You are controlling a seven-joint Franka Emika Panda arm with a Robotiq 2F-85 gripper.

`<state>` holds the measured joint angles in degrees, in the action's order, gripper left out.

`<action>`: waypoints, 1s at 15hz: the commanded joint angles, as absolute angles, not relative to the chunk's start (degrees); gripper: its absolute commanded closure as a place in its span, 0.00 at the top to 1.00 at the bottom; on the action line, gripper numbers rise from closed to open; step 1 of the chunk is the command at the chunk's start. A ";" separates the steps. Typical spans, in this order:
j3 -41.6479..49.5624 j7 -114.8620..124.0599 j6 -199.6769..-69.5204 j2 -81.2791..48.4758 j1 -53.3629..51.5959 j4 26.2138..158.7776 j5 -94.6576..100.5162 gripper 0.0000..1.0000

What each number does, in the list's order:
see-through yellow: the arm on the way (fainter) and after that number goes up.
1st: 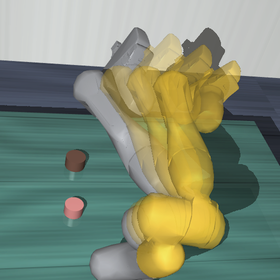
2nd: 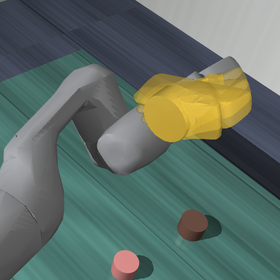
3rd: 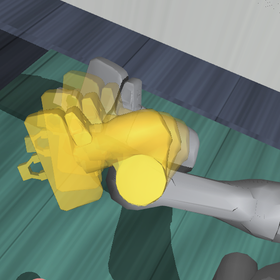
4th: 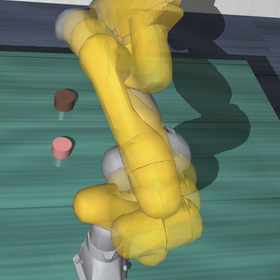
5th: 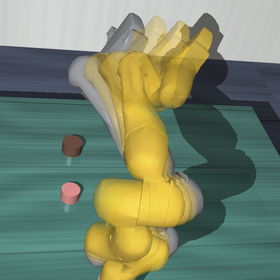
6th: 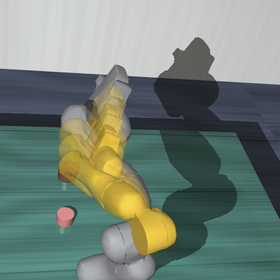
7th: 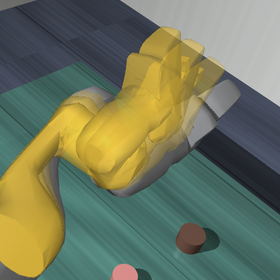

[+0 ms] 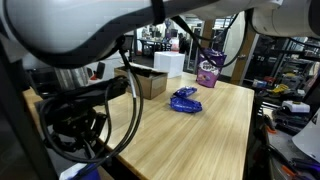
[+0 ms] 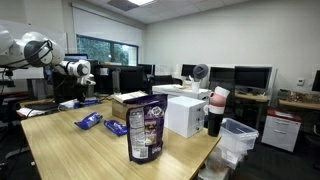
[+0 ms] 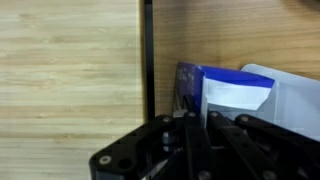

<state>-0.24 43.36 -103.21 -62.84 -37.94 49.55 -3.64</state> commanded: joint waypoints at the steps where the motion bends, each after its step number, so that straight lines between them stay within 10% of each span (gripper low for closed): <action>1: 0.55 44.21 -102.80 -61.34 -38.12 49.38 -3.09 0.06; 15: 1.17 44.11 -105.77 -62.84 -37.05 48.15 -5.01 0.05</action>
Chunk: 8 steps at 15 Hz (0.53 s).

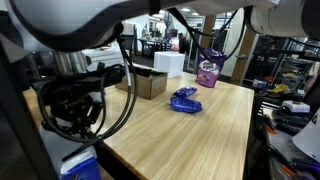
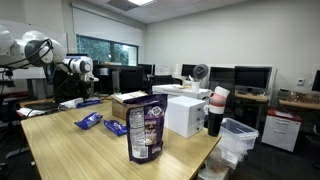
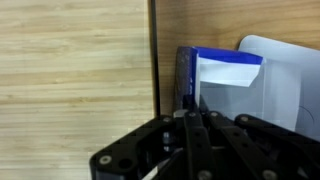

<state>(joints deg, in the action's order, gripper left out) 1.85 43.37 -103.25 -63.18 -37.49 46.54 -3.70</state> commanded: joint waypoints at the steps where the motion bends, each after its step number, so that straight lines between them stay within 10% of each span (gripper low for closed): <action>1: 1.26 44.99 -106.96 -63.01 -37.23 48.30 -5.23 0.05; 8: 2.03 50.01 -113.92 -64.19 -38.20 49.60 -4.92 0.04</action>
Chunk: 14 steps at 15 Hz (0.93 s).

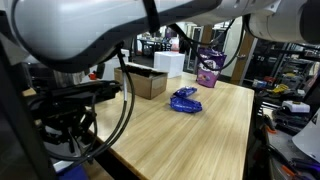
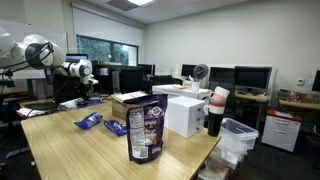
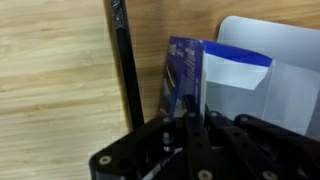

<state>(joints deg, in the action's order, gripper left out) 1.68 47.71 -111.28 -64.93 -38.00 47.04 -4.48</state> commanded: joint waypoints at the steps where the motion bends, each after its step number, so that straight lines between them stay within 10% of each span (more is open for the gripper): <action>1: 2.03 50.24 -113.81 -64.20 -38.09 49.77 -4.90 0.04; 14: 1.92 49.68 -112.94 -64.09 -36.92 52.26 -5.22 0.87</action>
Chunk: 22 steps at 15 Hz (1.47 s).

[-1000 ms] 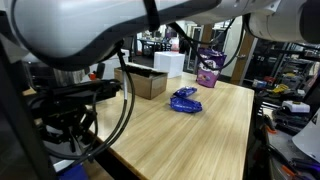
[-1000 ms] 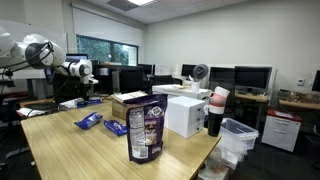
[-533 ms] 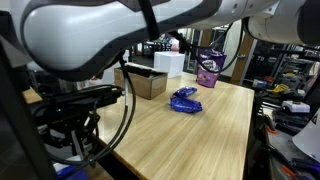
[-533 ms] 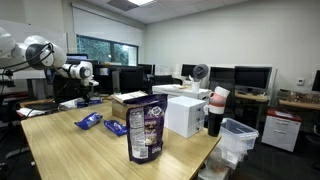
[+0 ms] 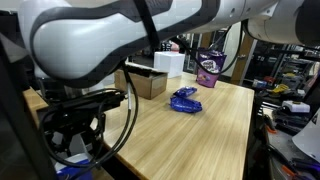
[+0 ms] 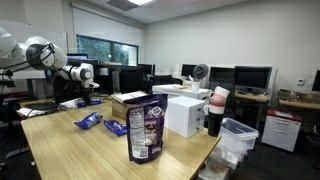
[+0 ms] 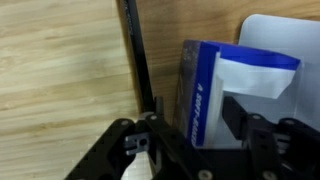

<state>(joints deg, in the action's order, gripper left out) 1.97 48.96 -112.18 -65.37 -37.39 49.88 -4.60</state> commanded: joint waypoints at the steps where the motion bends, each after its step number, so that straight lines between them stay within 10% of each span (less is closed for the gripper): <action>1: 1.91 49.64 -112.89 -64.11 -36.90 52.22 -5.22 0.93; 19: 1.66 49.91 -113.95 -64.75 -37.70 52.27 -5.24 1.00; 20: 1.81 49.94 -113.92 -64.74 -37.86 52.29 -5.01 0.75; 22: 1.73 49.90 -114.00 -64.68 -37.80 52.45 -5.13 0.68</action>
<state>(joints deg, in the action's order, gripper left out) 1.71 48.96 -113.74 -65.77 -37.74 50.00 -4.79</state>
